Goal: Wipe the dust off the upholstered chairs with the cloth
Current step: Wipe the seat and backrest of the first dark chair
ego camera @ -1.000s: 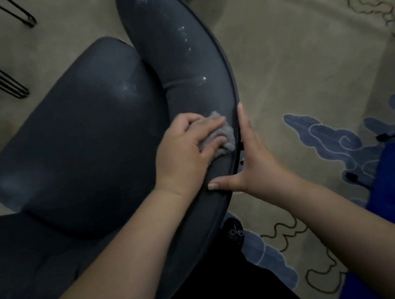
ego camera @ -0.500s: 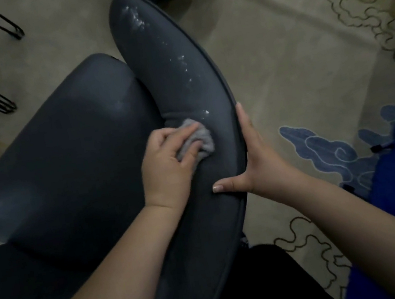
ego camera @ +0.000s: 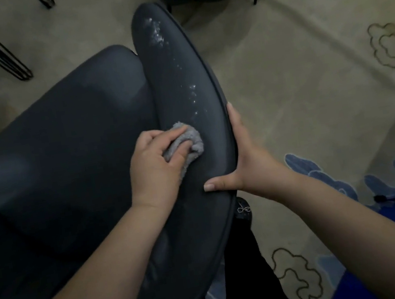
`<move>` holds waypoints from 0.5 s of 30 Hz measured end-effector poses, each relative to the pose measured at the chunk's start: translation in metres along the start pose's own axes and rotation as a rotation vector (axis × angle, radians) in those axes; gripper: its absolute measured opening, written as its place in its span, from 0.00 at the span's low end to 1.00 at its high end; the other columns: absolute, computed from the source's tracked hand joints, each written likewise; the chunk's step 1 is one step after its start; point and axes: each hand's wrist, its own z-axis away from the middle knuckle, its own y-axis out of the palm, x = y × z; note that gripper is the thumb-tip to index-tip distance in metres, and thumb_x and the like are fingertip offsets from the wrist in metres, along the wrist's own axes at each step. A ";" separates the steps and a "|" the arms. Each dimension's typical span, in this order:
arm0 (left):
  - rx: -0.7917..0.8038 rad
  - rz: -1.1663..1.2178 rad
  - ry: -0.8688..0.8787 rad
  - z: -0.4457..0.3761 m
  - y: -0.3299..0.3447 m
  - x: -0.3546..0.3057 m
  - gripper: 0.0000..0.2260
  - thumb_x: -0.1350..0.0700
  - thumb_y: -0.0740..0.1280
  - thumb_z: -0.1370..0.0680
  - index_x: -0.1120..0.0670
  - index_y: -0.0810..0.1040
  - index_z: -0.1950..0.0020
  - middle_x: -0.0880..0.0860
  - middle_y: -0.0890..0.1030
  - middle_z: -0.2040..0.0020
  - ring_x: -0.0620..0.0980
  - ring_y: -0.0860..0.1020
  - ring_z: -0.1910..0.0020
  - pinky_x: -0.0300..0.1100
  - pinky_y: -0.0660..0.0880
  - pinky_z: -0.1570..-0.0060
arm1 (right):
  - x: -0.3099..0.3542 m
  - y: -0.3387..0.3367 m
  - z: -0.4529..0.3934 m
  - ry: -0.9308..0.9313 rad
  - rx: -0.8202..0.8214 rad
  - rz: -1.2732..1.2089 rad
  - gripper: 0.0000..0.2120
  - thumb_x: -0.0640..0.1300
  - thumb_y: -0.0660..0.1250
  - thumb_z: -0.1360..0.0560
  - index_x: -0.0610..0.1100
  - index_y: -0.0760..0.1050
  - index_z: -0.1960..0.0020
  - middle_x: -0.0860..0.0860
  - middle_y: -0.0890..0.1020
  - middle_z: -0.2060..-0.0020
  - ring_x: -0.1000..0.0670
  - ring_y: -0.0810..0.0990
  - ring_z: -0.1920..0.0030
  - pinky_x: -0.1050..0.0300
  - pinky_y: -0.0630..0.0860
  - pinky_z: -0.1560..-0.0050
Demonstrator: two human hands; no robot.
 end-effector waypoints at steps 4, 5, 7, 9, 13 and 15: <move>0.069 -0.013 0.123 0.006 0.008 -0.016 0.13 0.51 0.72 0.28 0.46 0.82 0.43 0.44 0.72 0.51 0.40 0.74 0.51 0.28 0.68 0.48 | 0.005 -0.017 -0.015 -0.021 0.079 0.010 0.70 0.66 0.78 0.50 0.58 0.33 0.25 0.65 0.56 0.27 0.66 0.59 0.29 0.63 0.63 0.31; 0.092 -0.031 0.131 0.005 0.011 -0.016 0.13 0.52 0.72 0.28 0.46 0.82 0.43 0.44 0.72 0.51 0.40 0.73 0.51 0.28 0.68 0.48 | 0.007 -0.020 -0.018 -0.024 0.094 0.001 0.70 0.65 0.78 0.50 0.58 0.33 0.25 0.62 0.57 0.26 0.63 0.60 0.28 0.57 0.64 0.29; -0.008 -0.028 -0.027 -0.007 0.013 -0.013 0.13 0.56 0.72 0.27 0.48 0.82 0.43 0.48 0.73 0.49 0.44 0.75 0.50 0.26 0.67 0.47 | 0.010 -0.026 -0.025 -0.032 0.131 0.007 0.70 0.65 0.78 0.50 0.58 0.33 0.25 0.63 0.57 0.27 0.61 0.60 0.28 0.51 0.65 0.28; -0.158 -0.027 -0.217 -0.021 0.010 -0.009 0.12 0.58 0.72 0.26 0.52 0.82 0.43 0.51 0.75 0.48 0.46 0.76 0.49 0.23 0.64 0.48 | 0.011 -0.033 -0.031 -0.030 0.156 0.028 0.69 0.65 0.78 0.50 0.60 0.33 0.25 0.65 0.56 0.28 0.61 0.59 0.28 0.50 0.65 0.29; -0.146 0.038 -0.121 -0.018 0.018 -0.024 0.12 0.53 0.72 0.28 0.46 0.82 0.44 0.45 0.74 0.49 0.37 0.74 0.49 0.23 0.65 0.47 | 0.012 -0.040 -0.037 -0.050 0.216 0.043 0.70 0.63 0.78 0.49 0.56 0.31 0.25 0.60 0.55 0.25 0.59 0.58 0.26 0.49 0.64 0.28; -0.069 0.039 -0.025 -0.015 0.031 -0.033 0.14 0.53 0.73 0.29 0.44 0.81 0.44 0.43 0.73 0.50 0.37 0.74 0.49 0.24 0.66 0.47 | 0.012 -0.043 -0.041 -0.054 0.239 0.045 0.70 0.62 0.78 0.49 0.54 0.31 0.25 0.59 0.58 0.25 0.59 0.59 0.27 0.50 0.64 0.28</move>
